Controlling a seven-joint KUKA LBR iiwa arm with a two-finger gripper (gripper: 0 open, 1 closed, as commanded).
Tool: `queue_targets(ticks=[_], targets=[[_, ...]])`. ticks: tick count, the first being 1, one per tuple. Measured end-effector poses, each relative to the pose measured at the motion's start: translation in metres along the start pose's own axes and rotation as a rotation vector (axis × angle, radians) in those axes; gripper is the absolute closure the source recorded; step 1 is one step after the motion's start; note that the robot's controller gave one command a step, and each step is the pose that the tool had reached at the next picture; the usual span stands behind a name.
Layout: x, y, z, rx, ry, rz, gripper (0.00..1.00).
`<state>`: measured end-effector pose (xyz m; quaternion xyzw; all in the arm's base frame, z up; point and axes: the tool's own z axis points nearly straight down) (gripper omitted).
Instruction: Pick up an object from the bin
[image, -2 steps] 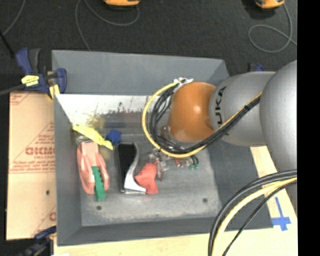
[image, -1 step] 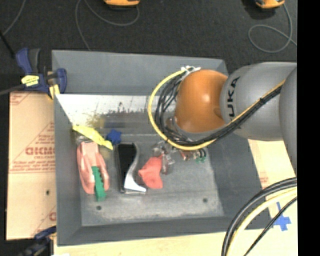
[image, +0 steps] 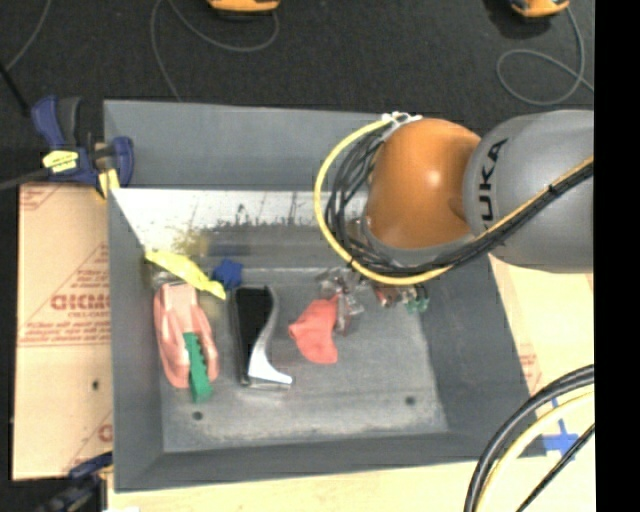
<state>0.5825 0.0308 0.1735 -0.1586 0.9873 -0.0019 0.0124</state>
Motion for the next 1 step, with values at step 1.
queue_targets(ticks=[1], targets=[[0.0040, 0.0154, -0.0770, -0.002, 0.008, -0.028, 1.00]])
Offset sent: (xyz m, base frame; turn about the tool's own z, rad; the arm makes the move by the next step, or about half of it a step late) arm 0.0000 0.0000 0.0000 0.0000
